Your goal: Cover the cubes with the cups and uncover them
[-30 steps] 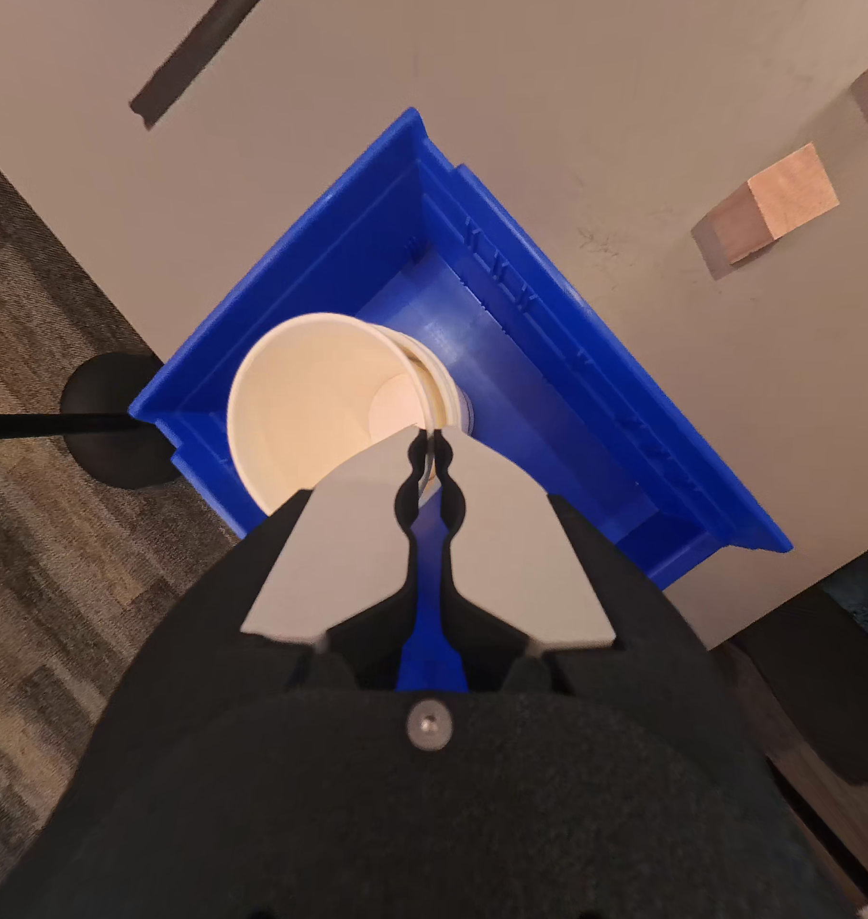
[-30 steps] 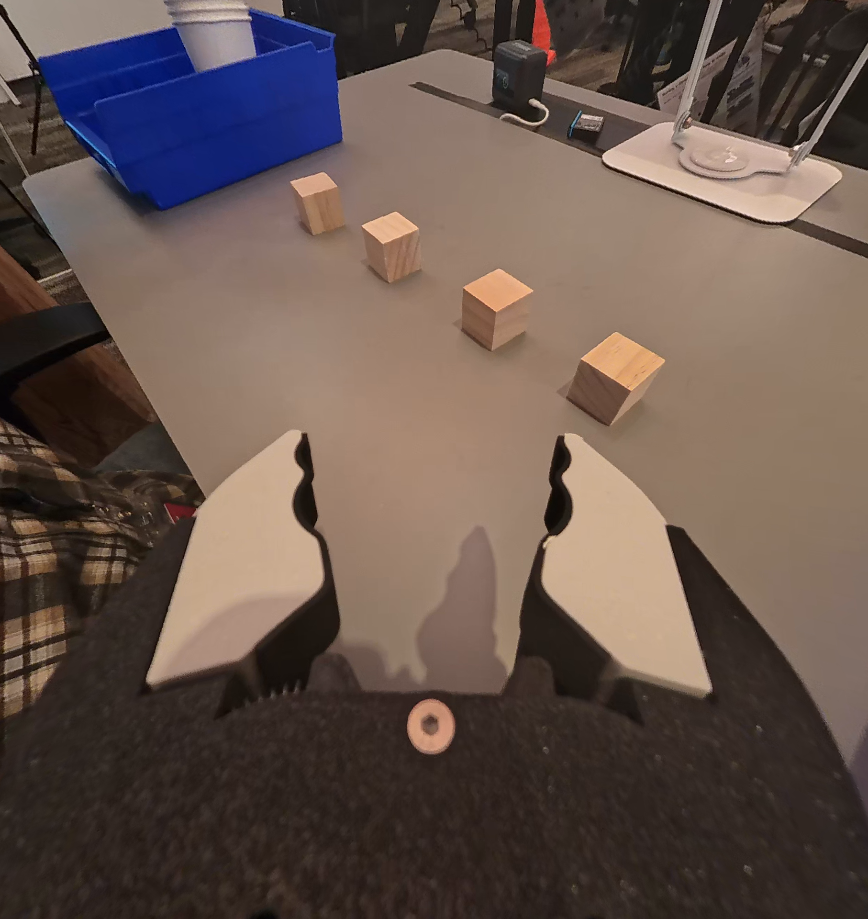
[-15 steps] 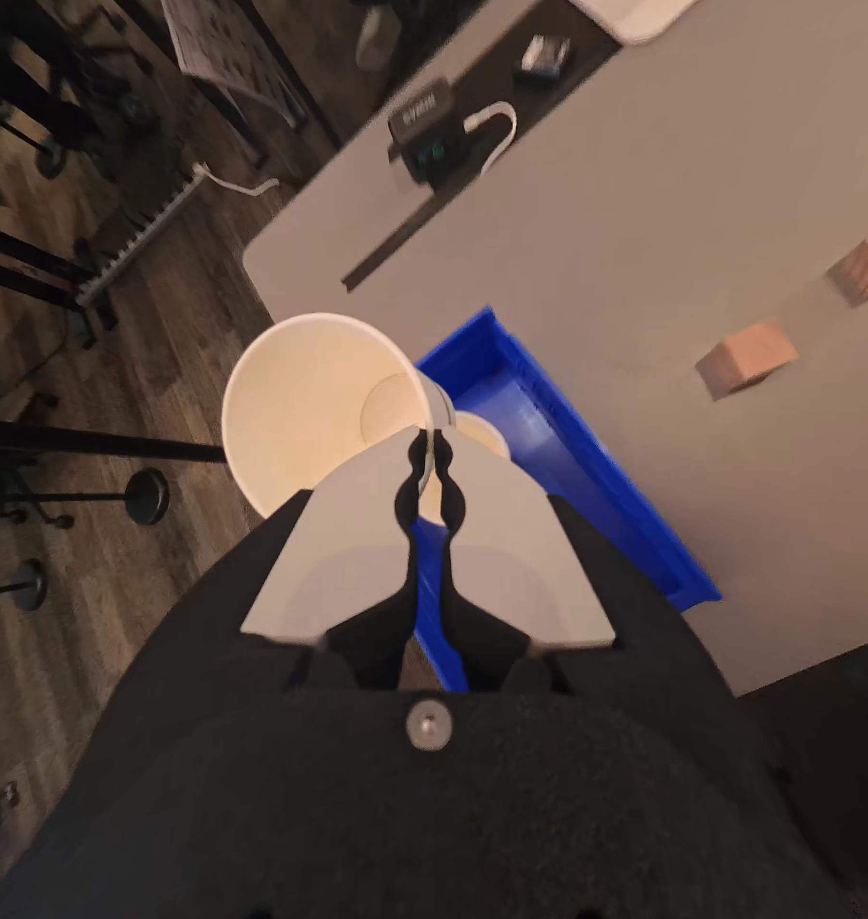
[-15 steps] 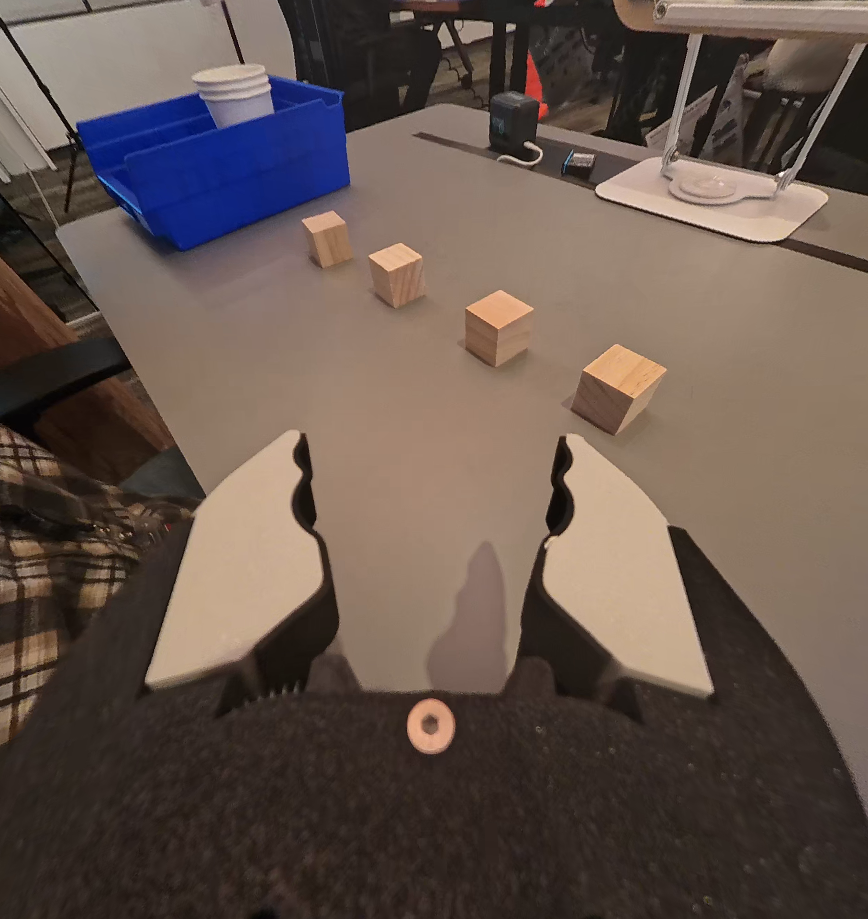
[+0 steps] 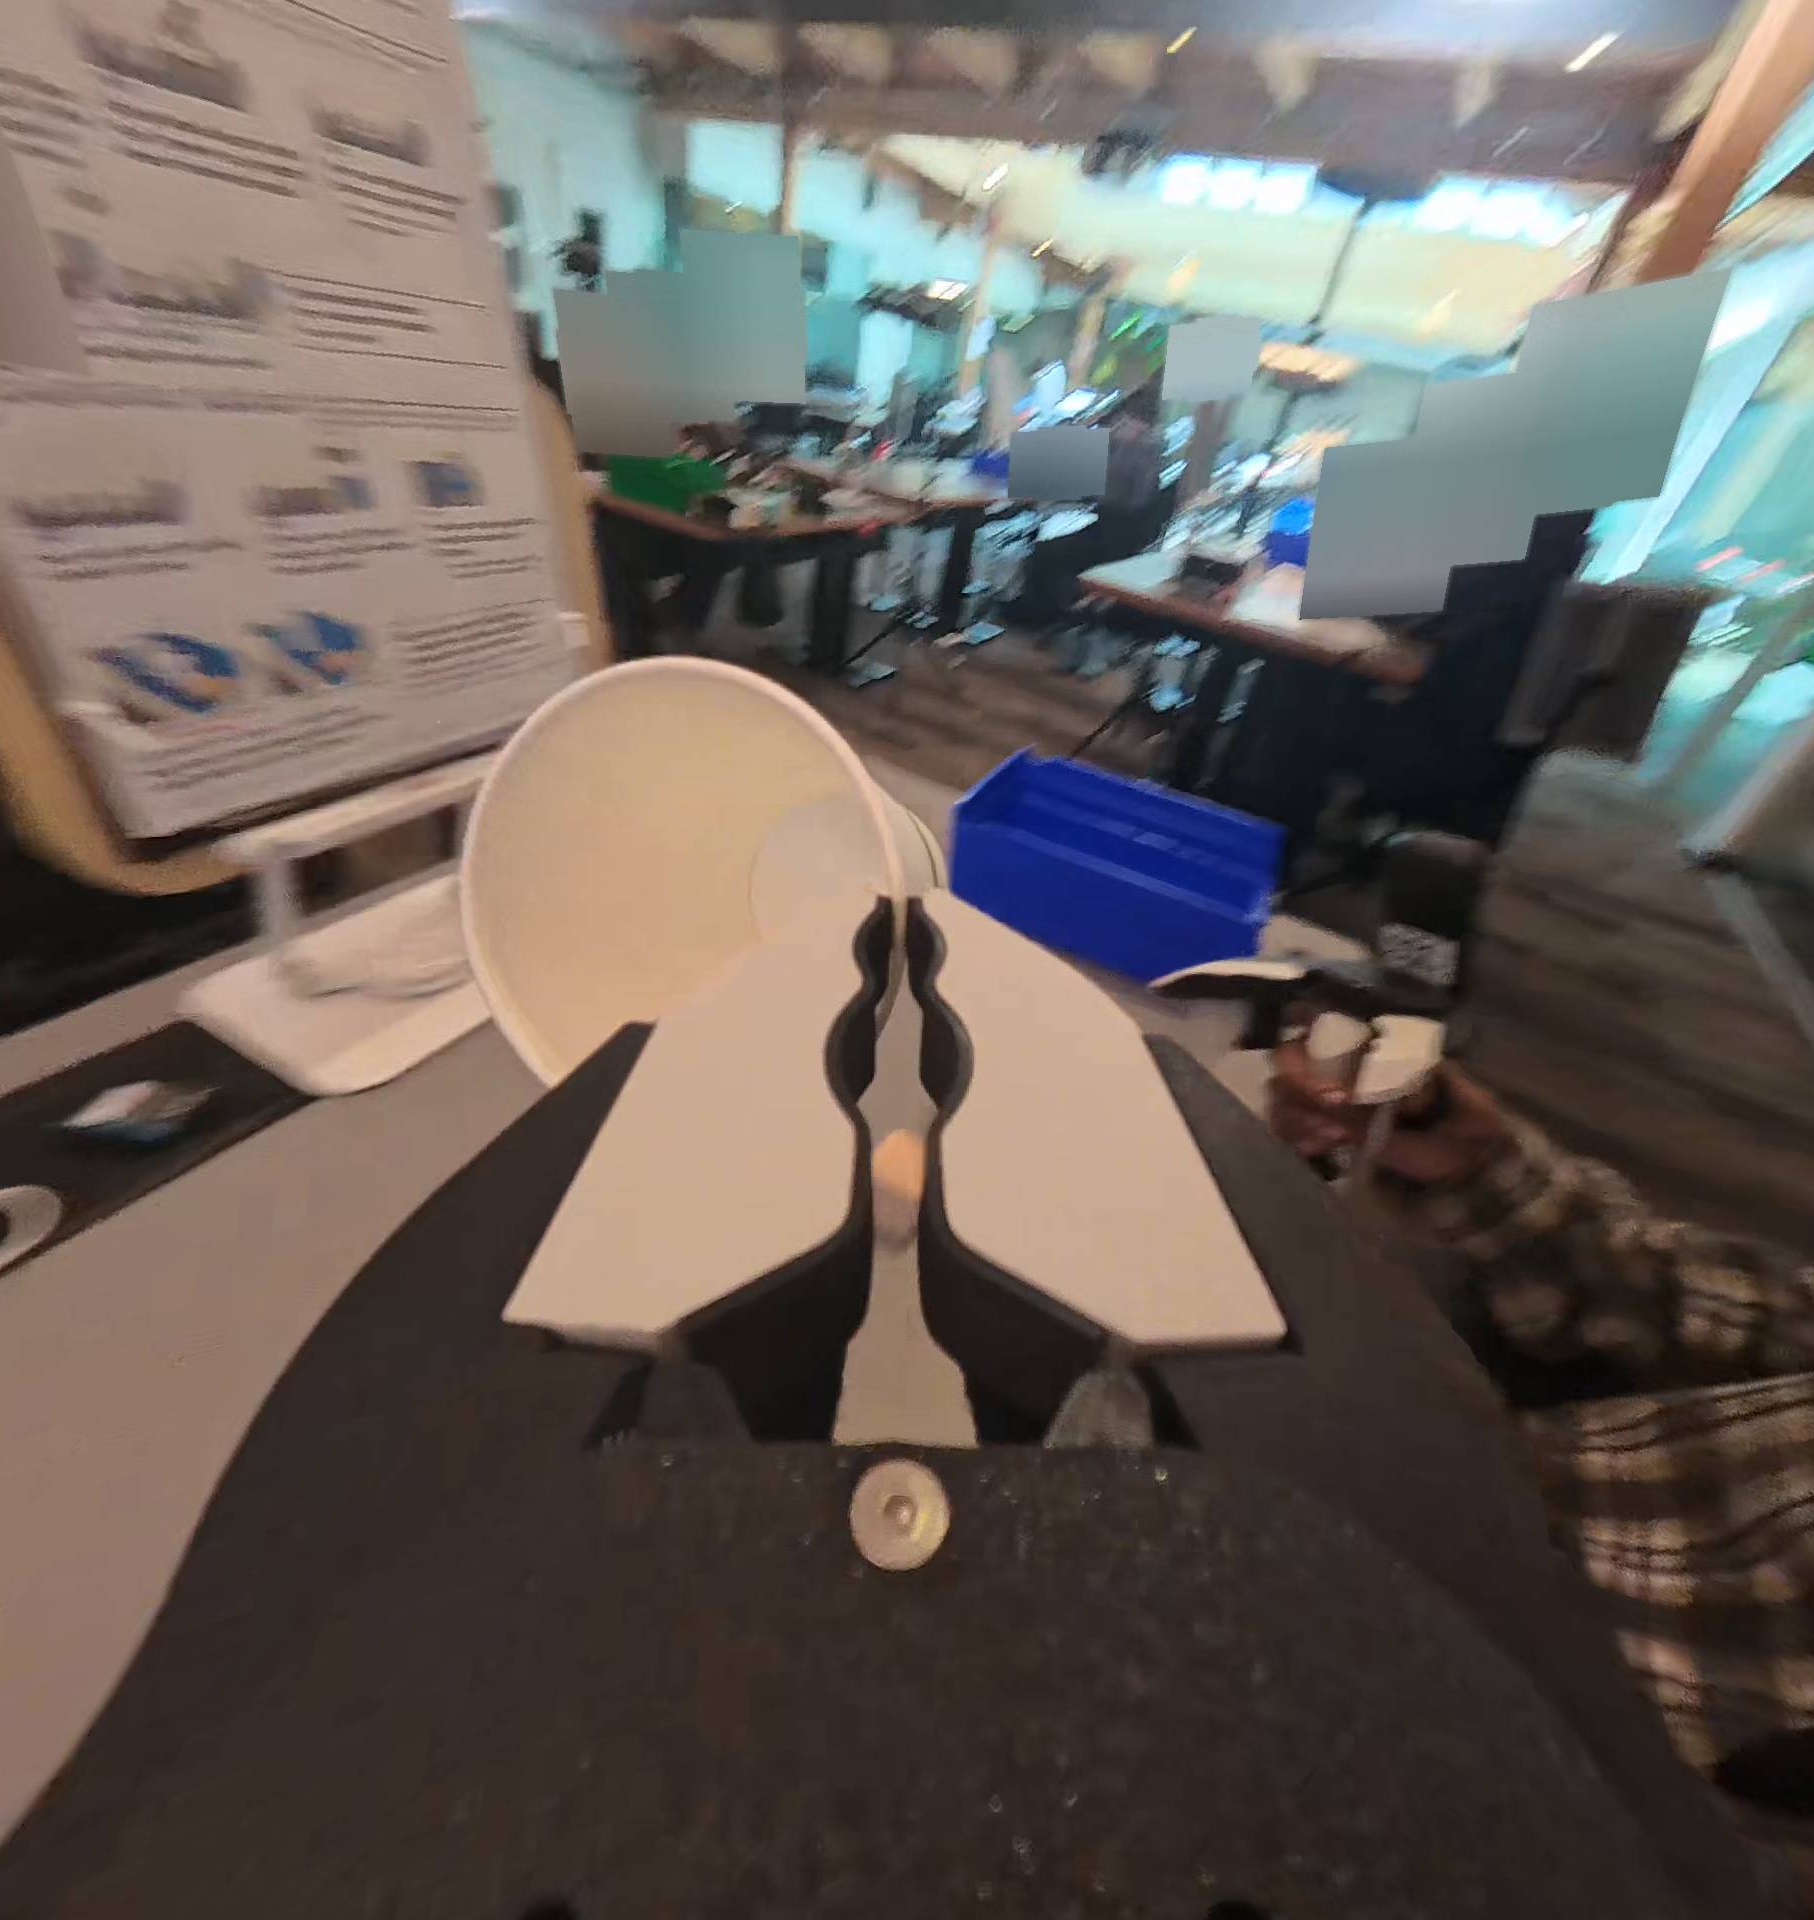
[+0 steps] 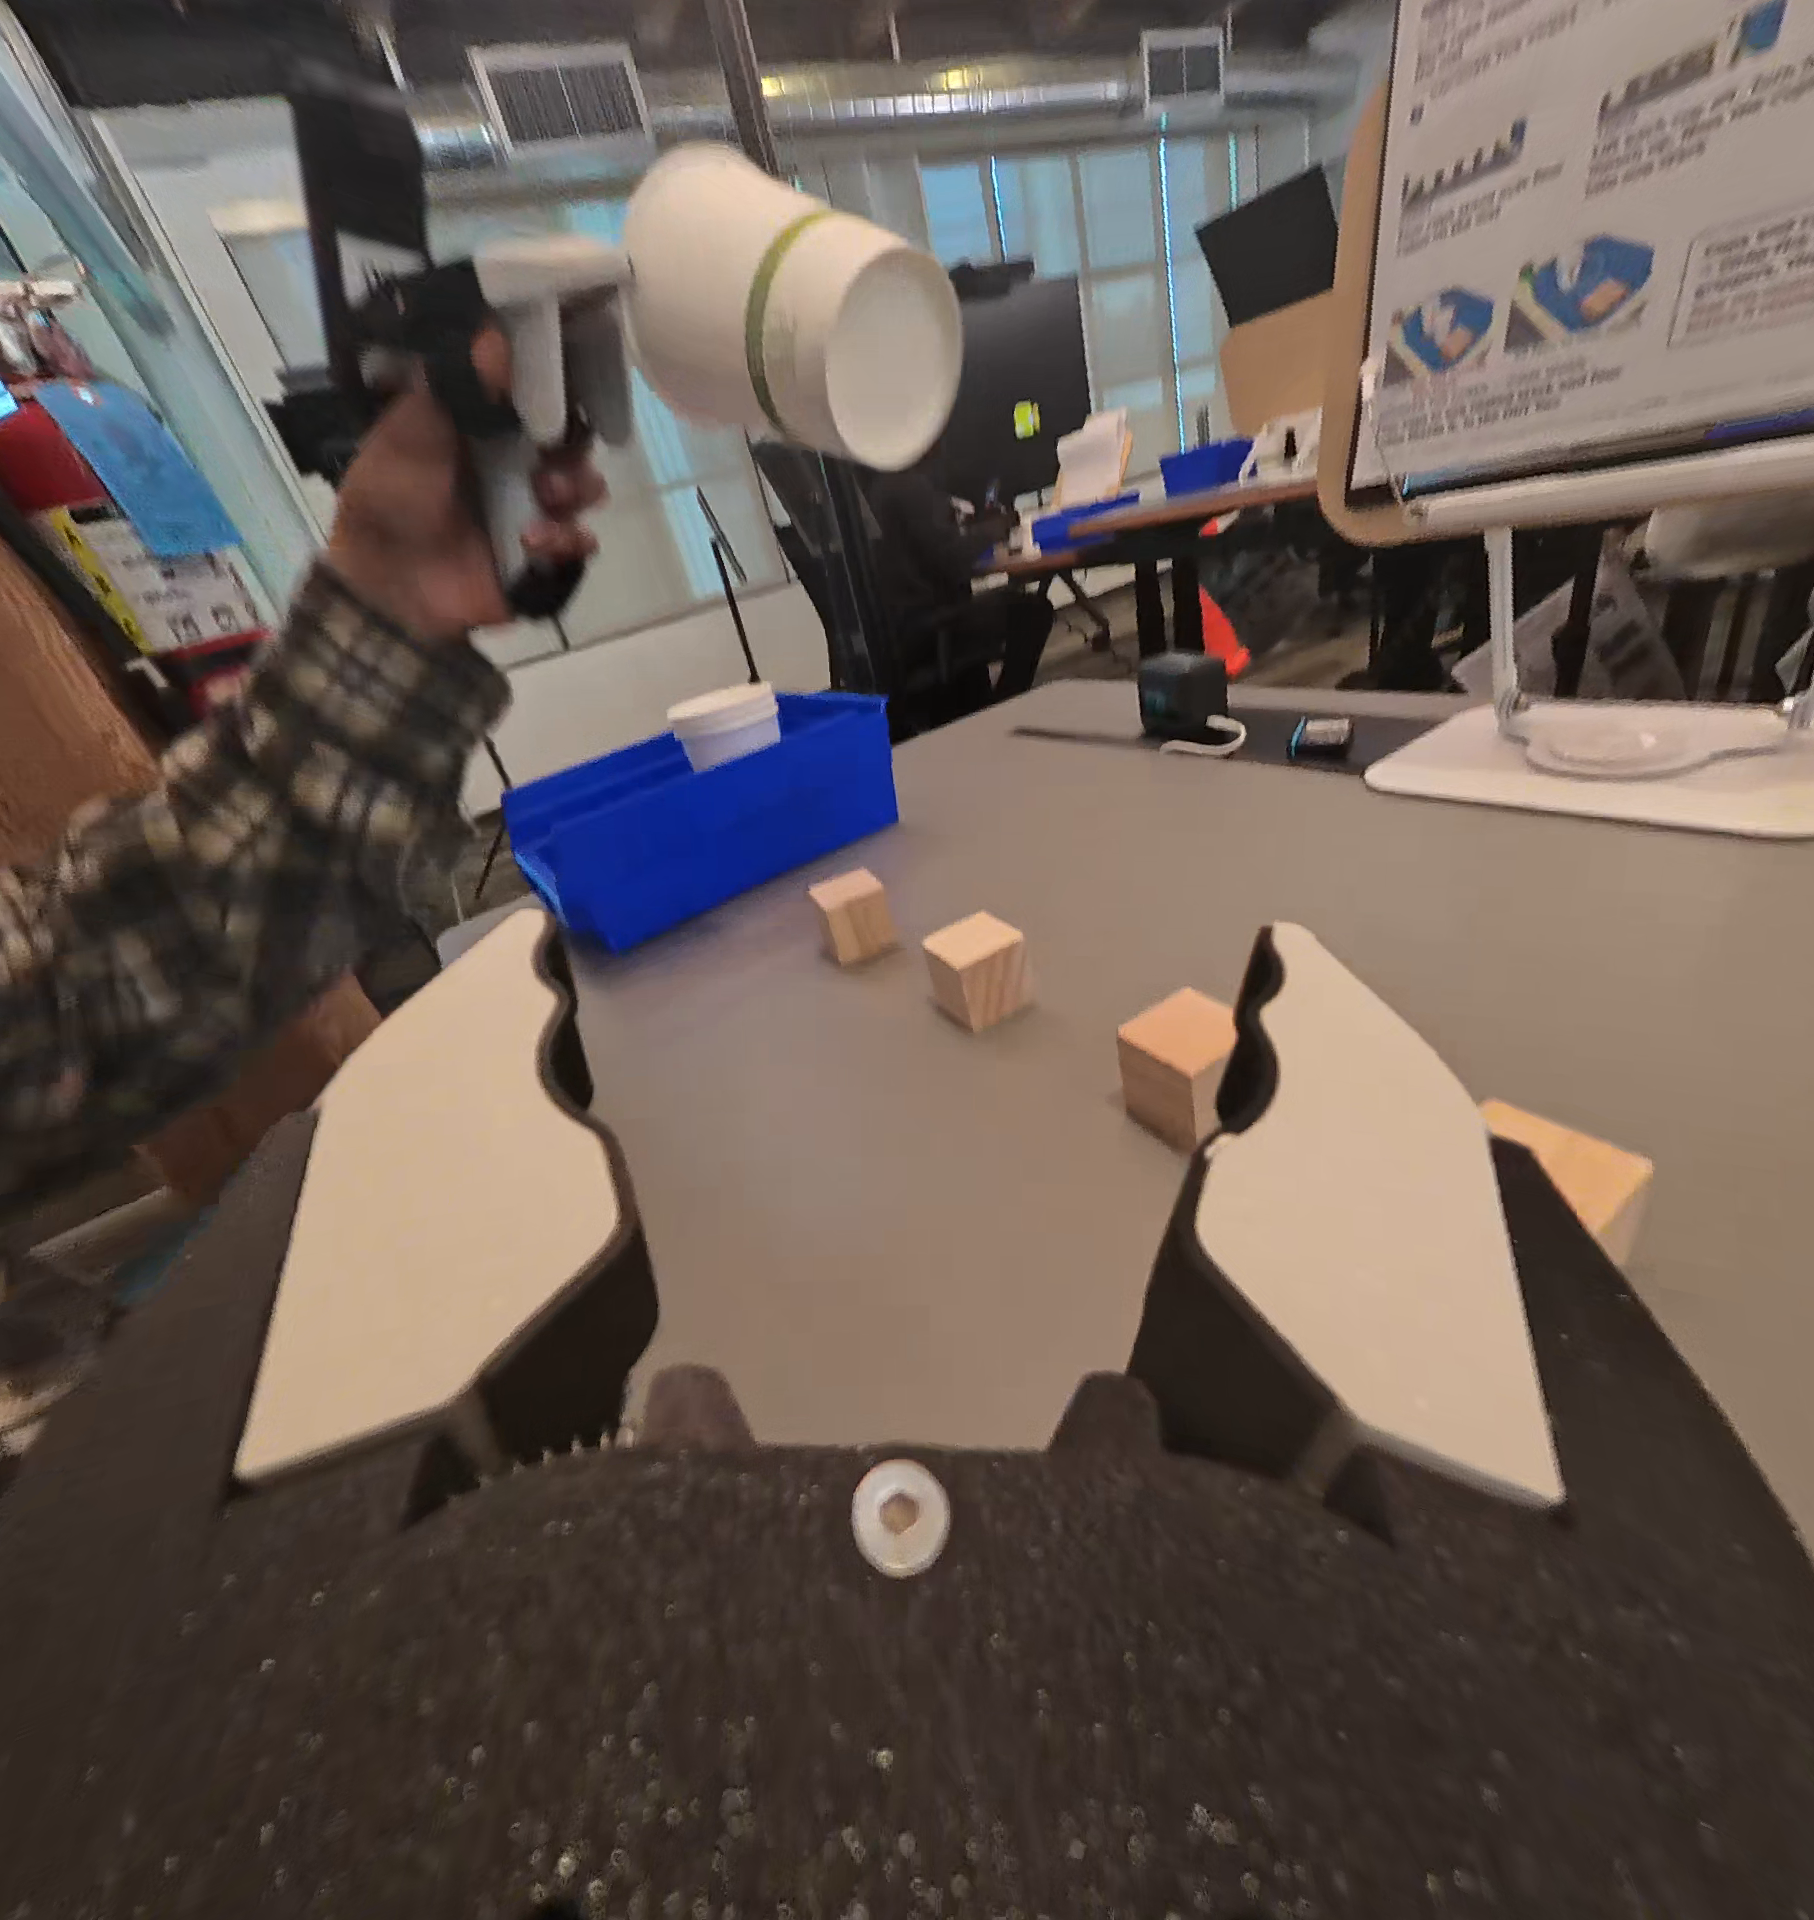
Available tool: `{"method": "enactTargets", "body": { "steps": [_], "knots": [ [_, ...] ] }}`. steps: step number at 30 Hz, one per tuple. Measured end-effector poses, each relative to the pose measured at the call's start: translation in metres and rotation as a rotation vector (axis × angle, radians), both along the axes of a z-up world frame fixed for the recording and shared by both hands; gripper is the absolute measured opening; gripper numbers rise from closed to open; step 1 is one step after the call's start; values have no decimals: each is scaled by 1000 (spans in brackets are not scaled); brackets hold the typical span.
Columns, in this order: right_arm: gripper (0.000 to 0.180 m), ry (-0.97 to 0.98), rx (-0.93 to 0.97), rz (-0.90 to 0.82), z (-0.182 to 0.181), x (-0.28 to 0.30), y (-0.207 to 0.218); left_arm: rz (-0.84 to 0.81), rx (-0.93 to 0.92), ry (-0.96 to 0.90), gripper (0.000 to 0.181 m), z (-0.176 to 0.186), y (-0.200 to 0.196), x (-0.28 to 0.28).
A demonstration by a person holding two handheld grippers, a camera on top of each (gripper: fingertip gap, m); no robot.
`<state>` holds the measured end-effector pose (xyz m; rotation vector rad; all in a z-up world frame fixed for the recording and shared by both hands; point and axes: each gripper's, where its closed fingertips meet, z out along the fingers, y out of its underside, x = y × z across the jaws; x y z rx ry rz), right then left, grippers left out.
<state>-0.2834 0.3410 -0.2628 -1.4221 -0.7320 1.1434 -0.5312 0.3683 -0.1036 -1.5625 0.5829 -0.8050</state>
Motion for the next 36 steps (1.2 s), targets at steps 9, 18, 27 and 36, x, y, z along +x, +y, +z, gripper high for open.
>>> {"method": "enactTargets", "body": {
  "steps": [9, 18, 27, 36],
  "knots": [
    [118, 106, 27, 40, 18, -29, 23, -317, -98, -389, 2, -68, -20, 106],
    [117, 119, -41, 225, 13, -59, 20, -419, -187, -456, 2, -107, -38, 133],
    [107, 83, -89, 288, 8, -64, 18, -437, -215, -495, 2, -120, -40, 135],
    [87, 82, -96, 327, 12, -56, 15, -488, -248, -496, 2, -126, -46, 144]
  ]
}}
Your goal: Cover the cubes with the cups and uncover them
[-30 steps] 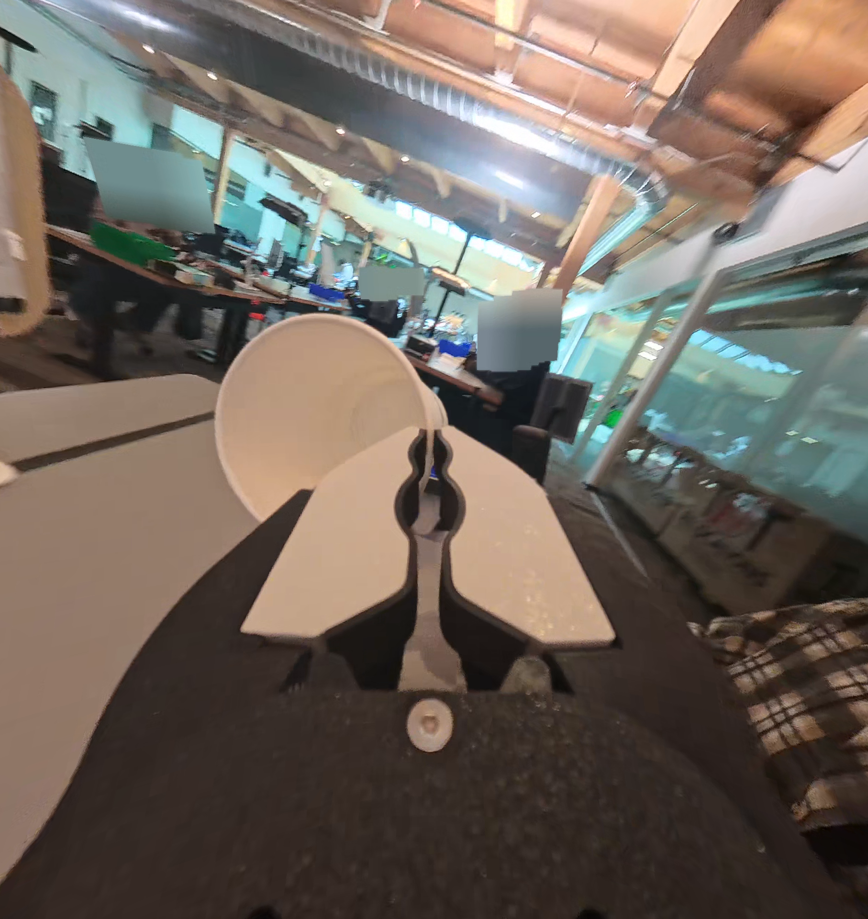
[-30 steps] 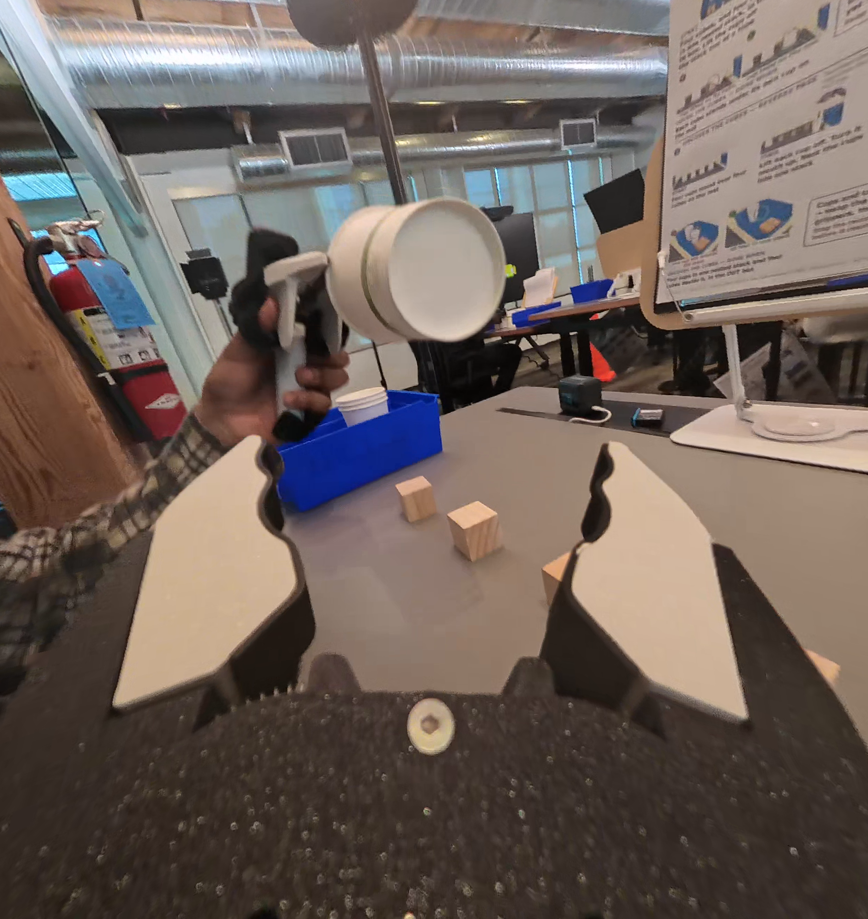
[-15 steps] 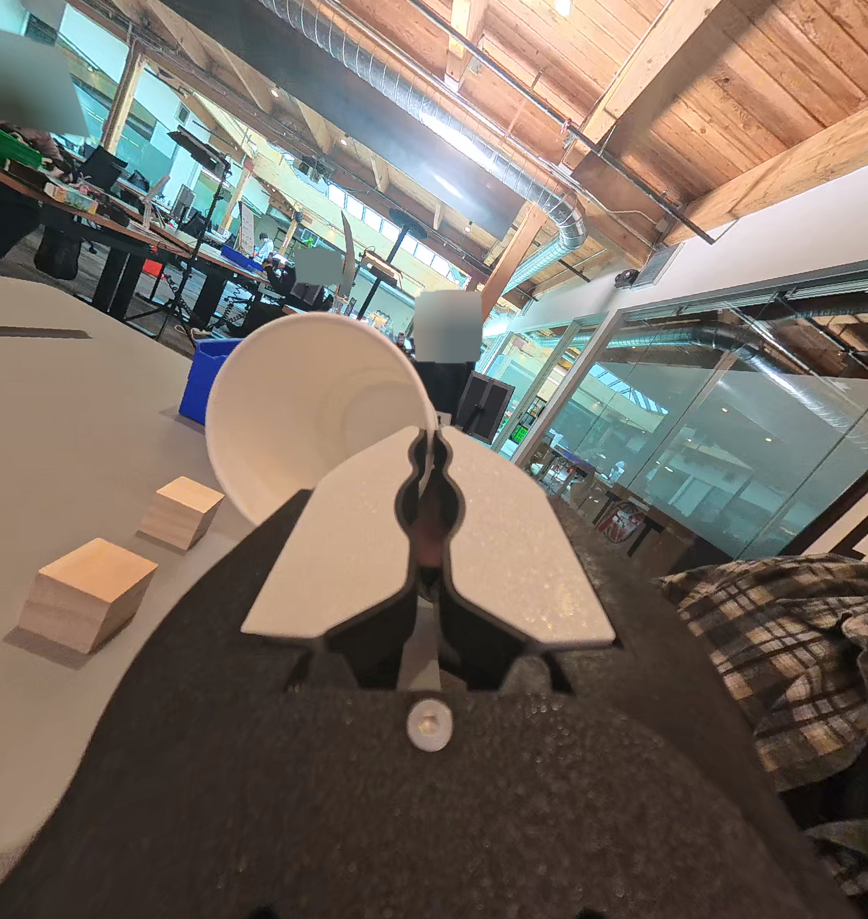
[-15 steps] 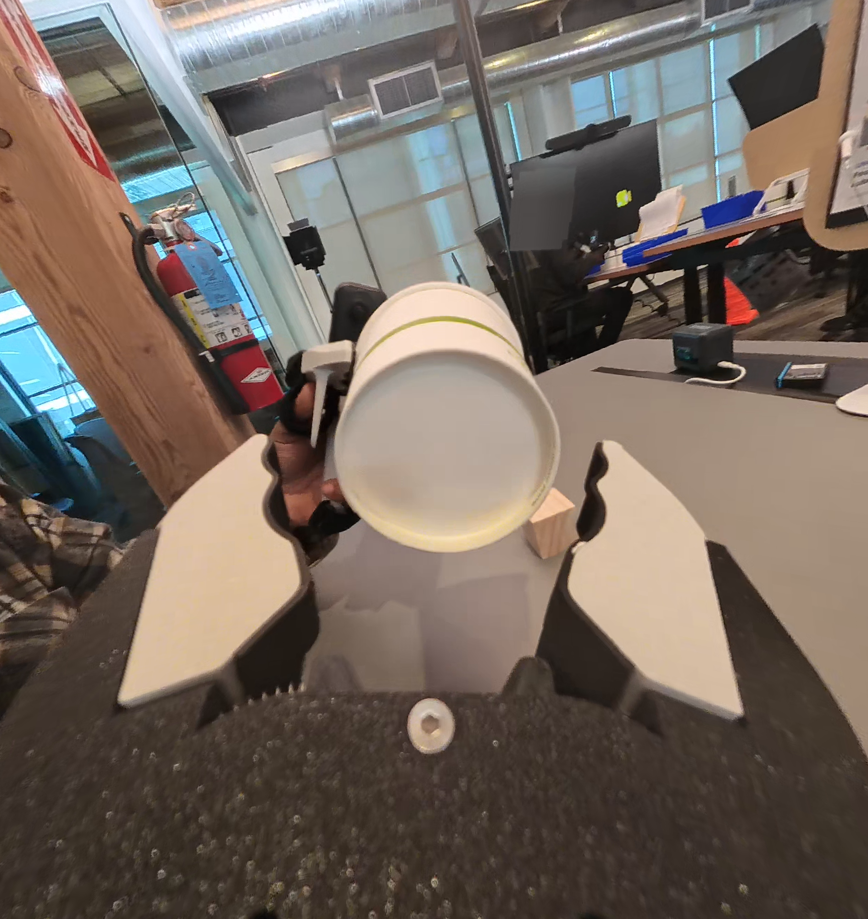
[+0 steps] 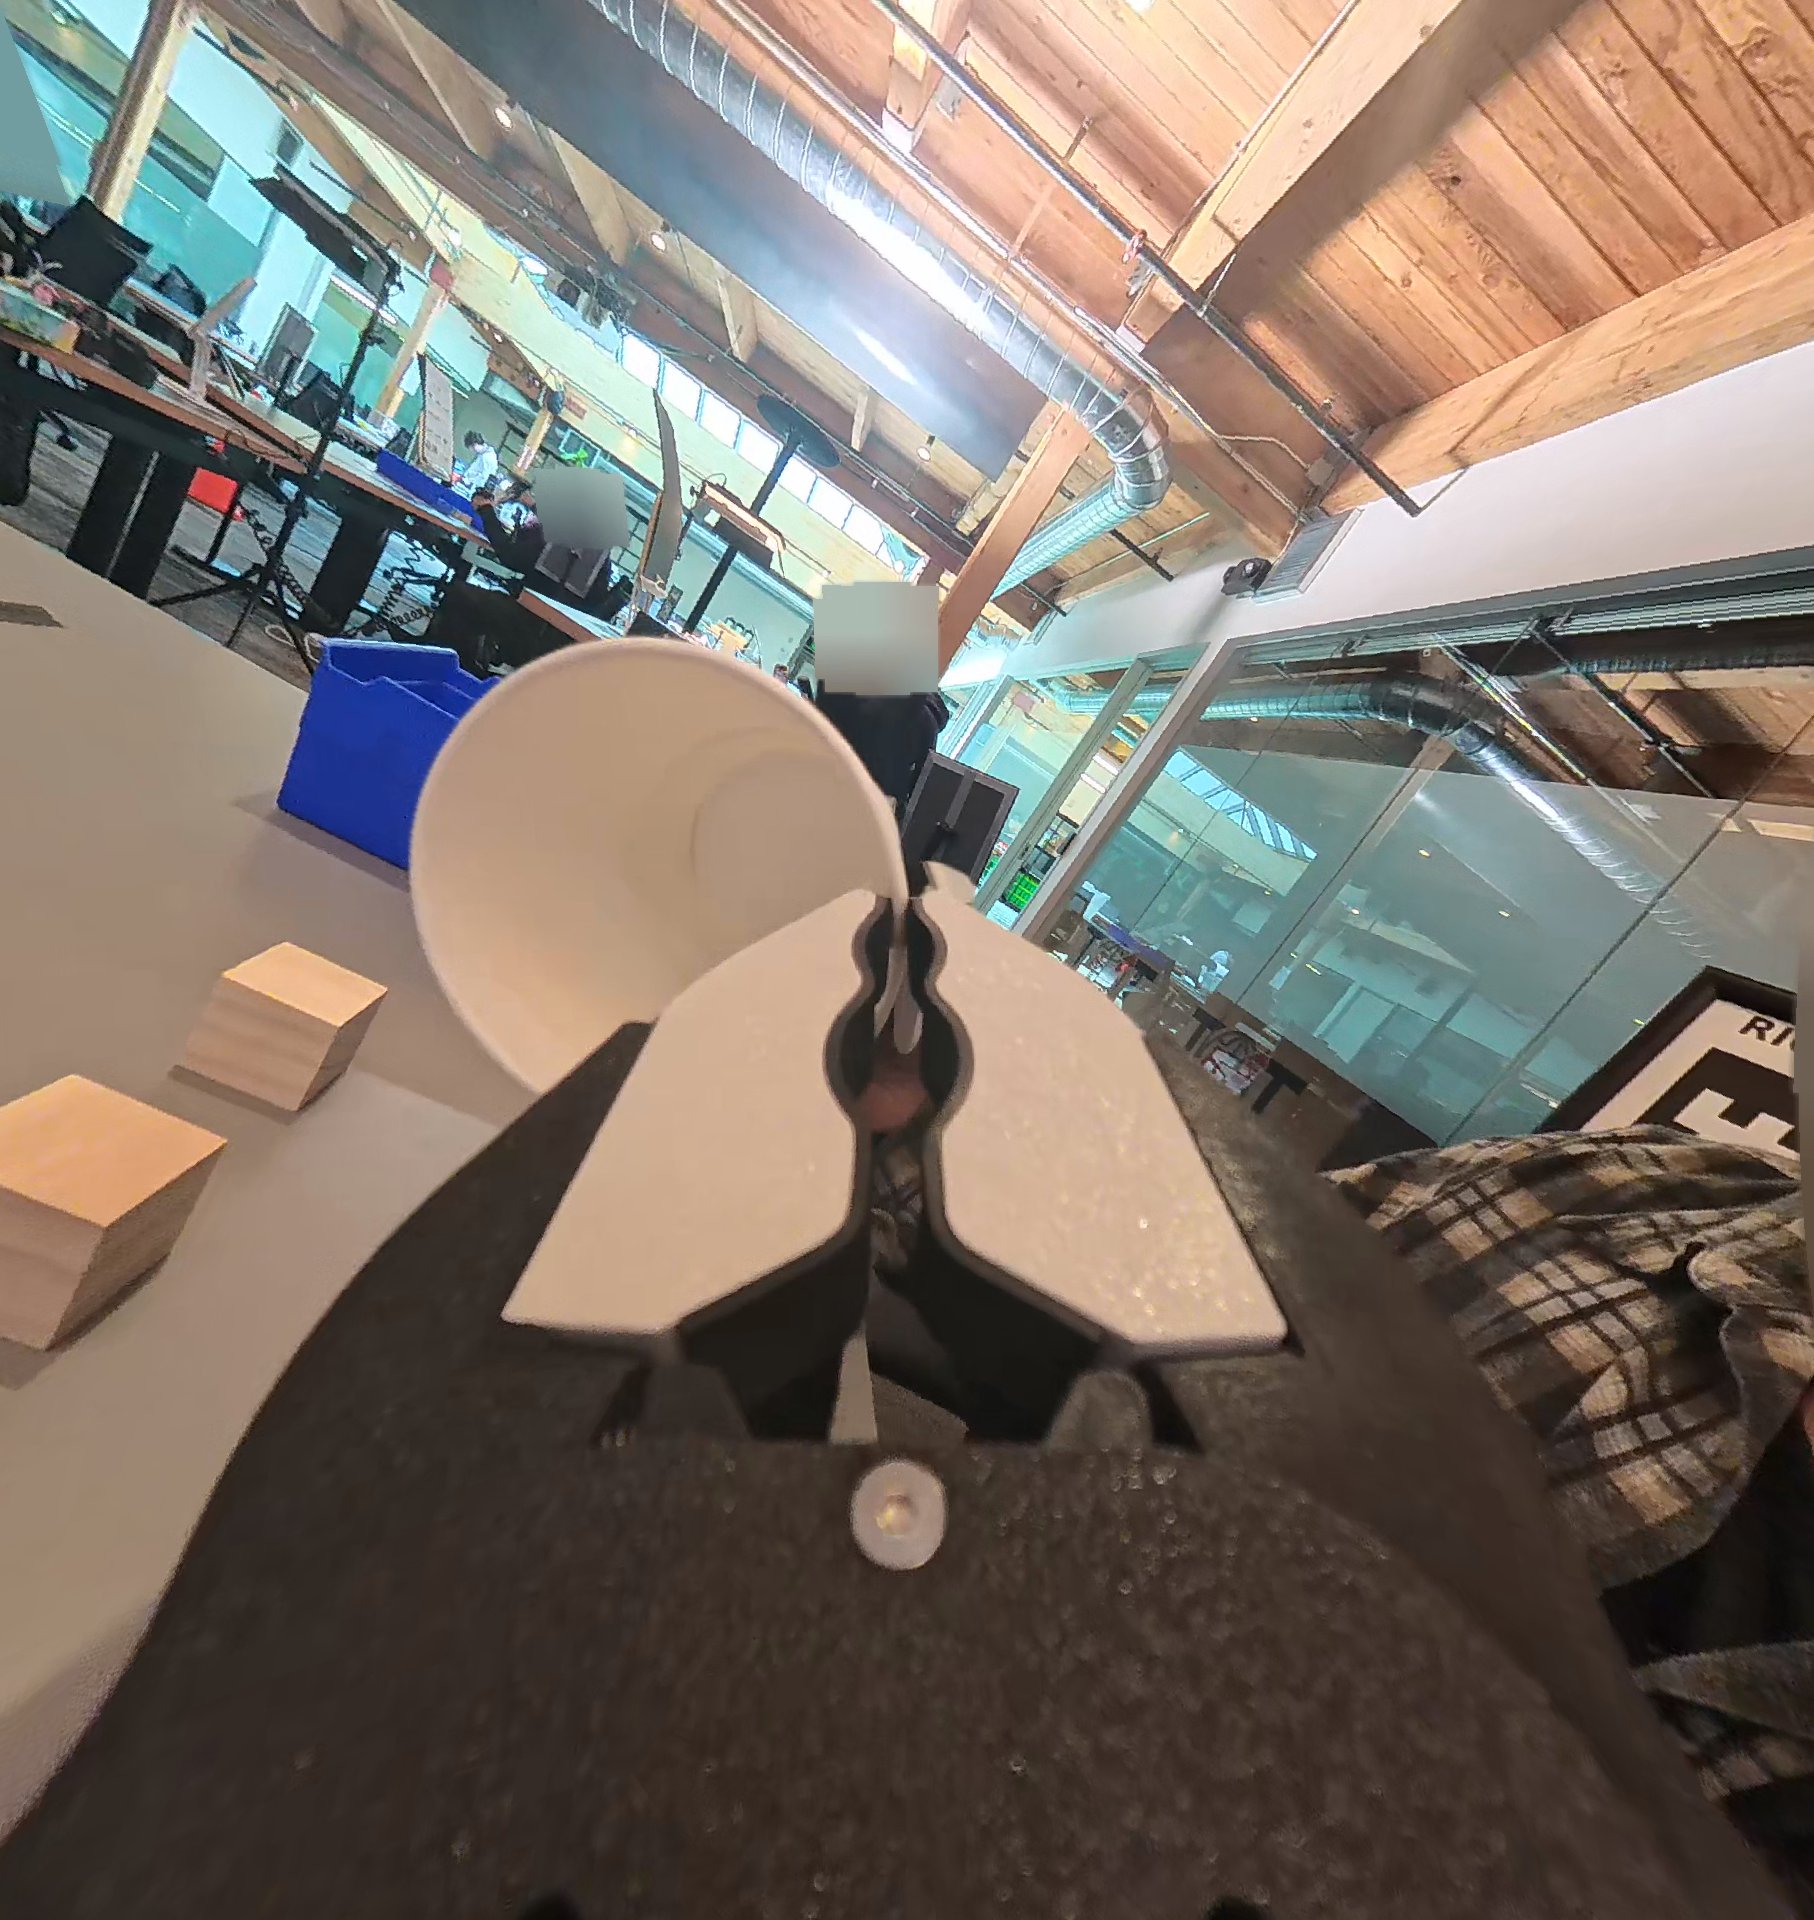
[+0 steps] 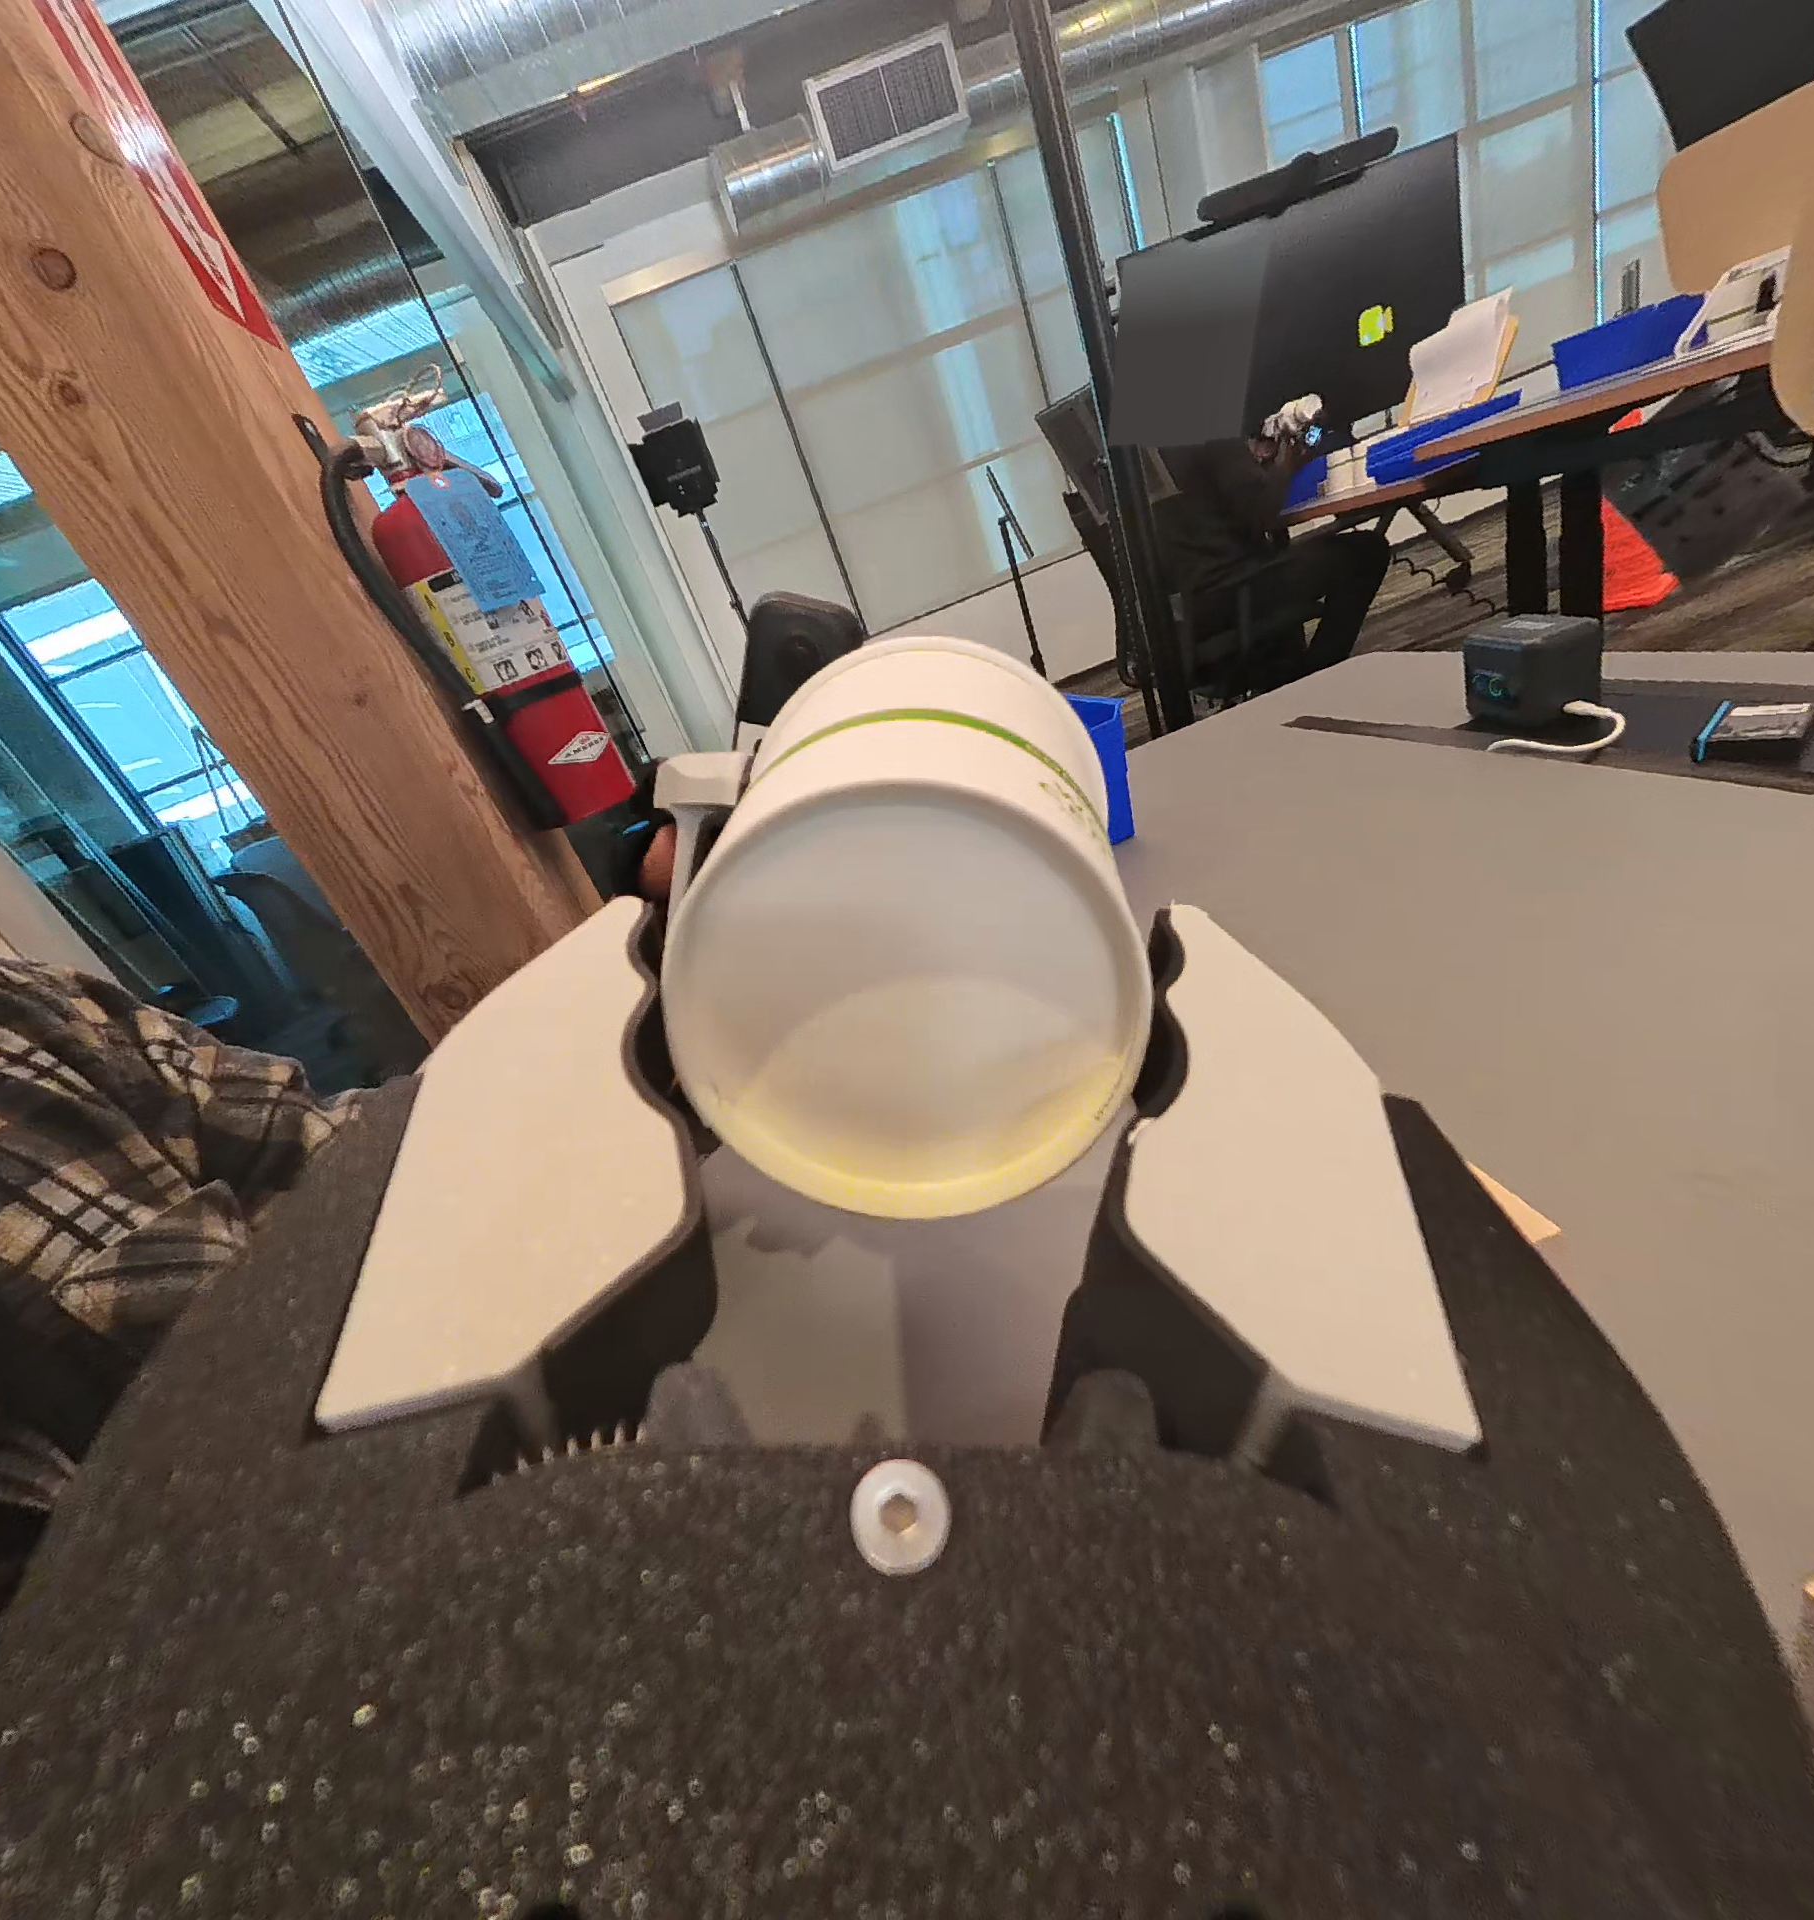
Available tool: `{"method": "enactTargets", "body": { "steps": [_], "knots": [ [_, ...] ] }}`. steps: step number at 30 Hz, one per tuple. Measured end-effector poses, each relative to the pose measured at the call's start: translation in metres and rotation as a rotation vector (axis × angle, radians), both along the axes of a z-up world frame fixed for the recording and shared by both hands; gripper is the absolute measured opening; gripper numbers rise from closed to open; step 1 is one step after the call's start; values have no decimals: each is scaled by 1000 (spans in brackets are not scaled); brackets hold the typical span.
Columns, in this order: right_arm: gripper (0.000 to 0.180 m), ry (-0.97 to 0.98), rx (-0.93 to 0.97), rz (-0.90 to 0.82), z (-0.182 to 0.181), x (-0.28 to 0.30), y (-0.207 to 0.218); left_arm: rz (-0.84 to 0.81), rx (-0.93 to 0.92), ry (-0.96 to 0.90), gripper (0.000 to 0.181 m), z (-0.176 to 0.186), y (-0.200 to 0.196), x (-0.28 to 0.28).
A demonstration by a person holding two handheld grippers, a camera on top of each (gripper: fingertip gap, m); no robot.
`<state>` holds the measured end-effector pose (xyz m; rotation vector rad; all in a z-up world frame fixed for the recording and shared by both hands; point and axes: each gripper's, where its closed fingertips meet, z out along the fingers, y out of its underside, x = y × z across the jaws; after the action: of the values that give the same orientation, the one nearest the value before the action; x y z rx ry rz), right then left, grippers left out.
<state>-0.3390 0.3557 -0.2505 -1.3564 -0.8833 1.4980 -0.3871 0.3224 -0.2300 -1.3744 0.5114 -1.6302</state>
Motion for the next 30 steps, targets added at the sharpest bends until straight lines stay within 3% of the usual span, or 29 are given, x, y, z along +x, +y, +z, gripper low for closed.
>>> {"method": "enactTargets", "body": {
  "steps": [12, 18, 23, 27, 30],
  "knots": [
    [87, -45, 45, -12, 0, 8, -1, -9, 9, 50, 2, -4, -1, 8],
    [87, -123, 89, 7, -2, 11, -2, 62, 25, 145, 20, -11, 4, 2],
    [87, -265, 153, 31, -11, 12, 2, 184, 80, 355, 42, -26, 12, -13],
    [87, -454, 240, 80, -20, 13, 5, 294, 252, 611, 65, -15, 20, -34],
    [87, -557, 286, 145, -18, 10, 5, 281, 385, 855, 84, -11, 25, -31]
  ]
}}
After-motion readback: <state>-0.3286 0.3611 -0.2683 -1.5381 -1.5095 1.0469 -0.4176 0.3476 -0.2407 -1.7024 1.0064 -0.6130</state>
